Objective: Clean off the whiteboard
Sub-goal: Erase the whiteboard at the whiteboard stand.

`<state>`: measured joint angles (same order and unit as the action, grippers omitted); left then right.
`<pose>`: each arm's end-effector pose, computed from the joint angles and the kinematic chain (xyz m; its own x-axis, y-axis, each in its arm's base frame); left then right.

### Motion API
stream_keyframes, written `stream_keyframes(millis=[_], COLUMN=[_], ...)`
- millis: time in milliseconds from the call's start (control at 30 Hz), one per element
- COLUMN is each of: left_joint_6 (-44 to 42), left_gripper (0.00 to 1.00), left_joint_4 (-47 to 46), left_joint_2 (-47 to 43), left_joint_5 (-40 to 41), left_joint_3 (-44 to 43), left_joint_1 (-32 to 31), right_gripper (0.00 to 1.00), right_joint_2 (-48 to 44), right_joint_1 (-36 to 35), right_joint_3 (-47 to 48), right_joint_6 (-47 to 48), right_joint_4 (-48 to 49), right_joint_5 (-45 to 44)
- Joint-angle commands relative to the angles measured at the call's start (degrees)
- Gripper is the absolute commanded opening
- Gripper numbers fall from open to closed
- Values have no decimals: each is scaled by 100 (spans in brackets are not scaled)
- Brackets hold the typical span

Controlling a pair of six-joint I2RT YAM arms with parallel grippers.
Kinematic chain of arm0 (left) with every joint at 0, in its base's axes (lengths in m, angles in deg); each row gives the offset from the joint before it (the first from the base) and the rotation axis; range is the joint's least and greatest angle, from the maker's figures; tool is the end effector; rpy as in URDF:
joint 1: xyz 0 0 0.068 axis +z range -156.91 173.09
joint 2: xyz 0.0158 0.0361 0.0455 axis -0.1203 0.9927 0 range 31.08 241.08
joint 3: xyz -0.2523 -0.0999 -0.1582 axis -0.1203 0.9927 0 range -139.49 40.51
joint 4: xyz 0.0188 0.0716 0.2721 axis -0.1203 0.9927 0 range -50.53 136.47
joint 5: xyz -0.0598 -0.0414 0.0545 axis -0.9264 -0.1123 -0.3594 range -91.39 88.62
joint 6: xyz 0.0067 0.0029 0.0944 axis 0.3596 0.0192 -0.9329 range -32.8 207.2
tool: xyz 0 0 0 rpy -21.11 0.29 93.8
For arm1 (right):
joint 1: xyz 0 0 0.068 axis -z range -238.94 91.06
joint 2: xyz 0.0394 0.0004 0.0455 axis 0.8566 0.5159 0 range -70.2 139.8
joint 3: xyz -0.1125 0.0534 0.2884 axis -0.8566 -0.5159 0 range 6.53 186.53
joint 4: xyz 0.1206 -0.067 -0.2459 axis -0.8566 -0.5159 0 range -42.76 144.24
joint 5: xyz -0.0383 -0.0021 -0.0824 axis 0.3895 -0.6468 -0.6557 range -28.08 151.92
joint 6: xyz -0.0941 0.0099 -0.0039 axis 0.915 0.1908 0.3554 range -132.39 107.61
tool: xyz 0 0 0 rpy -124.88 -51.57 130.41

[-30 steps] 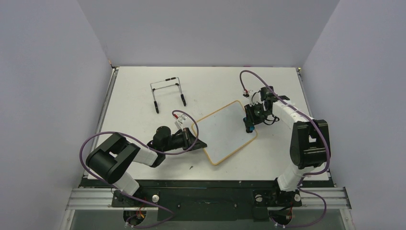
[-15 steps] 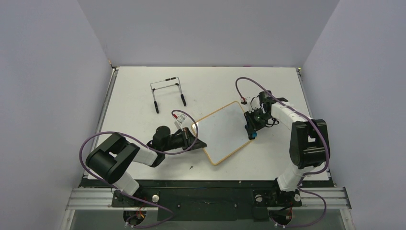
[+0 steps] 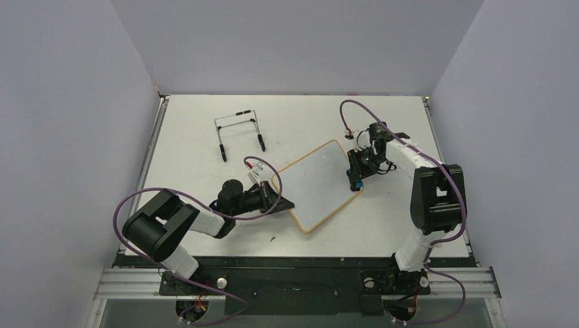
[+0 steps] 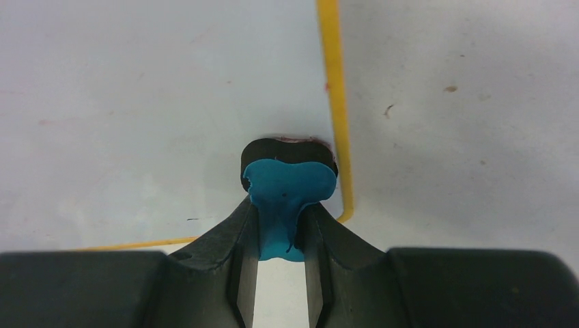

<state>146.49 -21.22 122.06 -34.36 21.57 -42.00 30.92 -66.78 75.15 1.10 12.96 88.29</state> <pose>0.2249 -0.2149 0.1560 -0.8723 -0.2686 -0.4087 0.3309 0.2912 -0.8976 0.3697 0.0893 0.1768 -0.8678 -0.3304 -0.3711 -0.4602 0.8160 0.3497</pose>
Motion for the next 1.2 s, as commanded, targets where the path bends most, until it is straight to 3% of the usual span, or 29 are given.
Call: stream_keyframes(millis=[0,300,567,767,1000,1100,1167], left_joint_6=[-254,-269,-173,-192,-194,-195,-202], left_gripper=[0,0,0,0,0,0,0], left_joint_4=[-981,-989,-1141,-1083,-1078,-1059,-1036], left_joint_2=[-220,-259,-148,-188,-168,-188,-221], left_joint_5=[-238,-149,-132,-164,-157,-152,-148], left_joint_3=[-165,-134,-167,-163,-161,-135,-129], left_joint_1=[-28,-24,-24,-30,-31,-22,-24], right_gripper=[0,0,0,0,0,0,0], right_joint_2=[47,204,235,424,319,207,170], right_joint_1=[149,133,-607,-884,-958,-619,-328], right_joint_3=[143,-185,-409,-20,900,1367,1396], right_joint_6=[-322,74,326,564,976,754,461], right_joint_4=[545,-104,-733,-1307,-1950,-1892,-1619], right_joint_5=[-303,-819,-729,351,2353,2535,2113])
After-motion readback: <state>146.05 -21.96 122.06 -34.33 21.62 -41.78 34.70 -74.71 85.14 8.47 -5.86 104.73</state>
